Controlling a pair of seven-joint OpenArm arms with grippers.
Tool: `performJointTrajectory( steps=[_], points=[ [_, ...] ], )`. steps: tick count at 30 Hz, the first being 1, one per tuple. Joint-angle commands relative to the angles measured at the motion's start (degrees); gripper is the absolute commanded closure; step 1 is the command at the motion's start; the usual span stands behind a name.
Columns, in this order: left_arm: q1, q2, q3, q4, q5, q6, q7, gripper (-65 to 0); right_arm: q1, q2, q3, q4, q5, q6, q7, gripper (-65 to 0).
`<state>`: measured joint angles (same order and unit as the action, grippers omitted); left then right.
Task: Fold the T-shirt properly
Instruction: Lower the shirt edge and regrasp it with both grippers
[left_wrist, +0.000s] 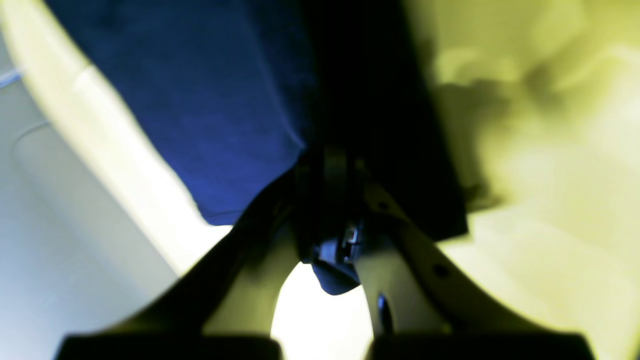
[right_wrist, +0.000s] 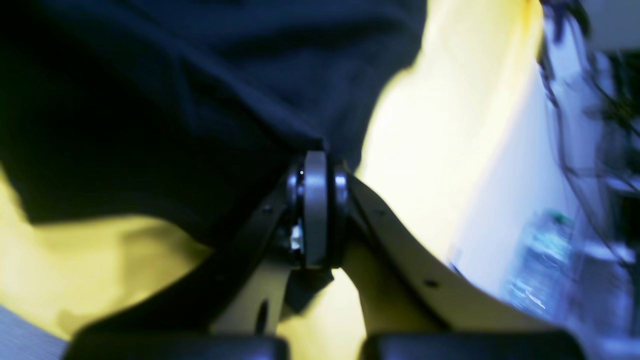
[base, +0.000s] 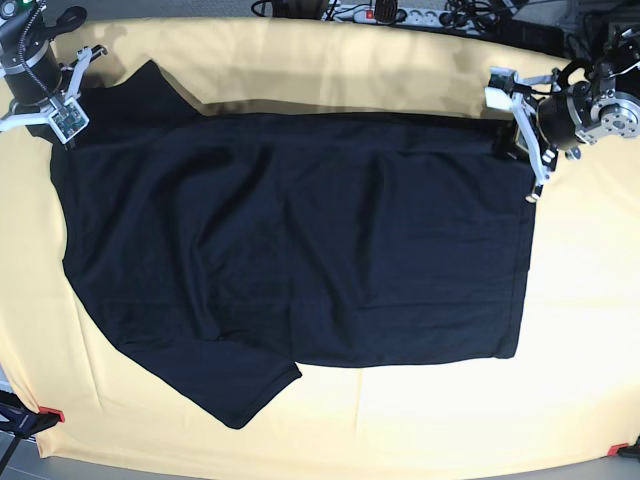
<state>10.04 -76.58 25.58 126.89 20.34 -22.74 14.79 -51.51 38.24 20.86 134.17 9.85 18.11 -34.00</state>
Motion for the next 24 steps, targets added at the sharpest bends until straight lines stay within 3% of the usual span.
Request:
performJointTrajectory(
  steps=[1, 6, 10, 13, 18, 24],
  points=[
    [-1.3, -0.9, -0.5, -0.1, -0.3, 1.7, -0.2, 0.0, 0.0, 0.7, 0.5, 0.8, 0.9, 0.0, 1.4, 0.0],
    [-3.6, -0.6, -0.5, -4.7, -0.9, 1.8, -1.2, 0.0, 2.2, 0.7, 0.5, -0.6, 2.3, 1.0, 3.9, 0.0],
    [-5.5, 0.0, -0.5, -8.1, -0.9, 1.8, -8.2, 0.0, 6.3, 0.7, 0.5, -3.3, 5.6, 1.5, 4.9, 0.0],
    [-7.3, 2.4, -0.5, -10.5, -1.4, 1.7, -11.4, 0.0, 9.6, 0.7, -0.5, -5.9, 8.7, 4.4, 5.0, 0.0],
    [-11.3, 7.0, -0.5, -16.1, -1.7, 1.8, -15.0, 0.0, 16.0, 0.7, -5.1, -12.0, 8.8, 5.1, 5.3, 0.0],
    [-15.6, 7.9, -0.5, -20.3, -2.5, 1.3, -19.0, 0.0, 23.4, 0.7, -11.1, -16.8, 7.0, 5.2, 5.5, 0.0]
  ],
)
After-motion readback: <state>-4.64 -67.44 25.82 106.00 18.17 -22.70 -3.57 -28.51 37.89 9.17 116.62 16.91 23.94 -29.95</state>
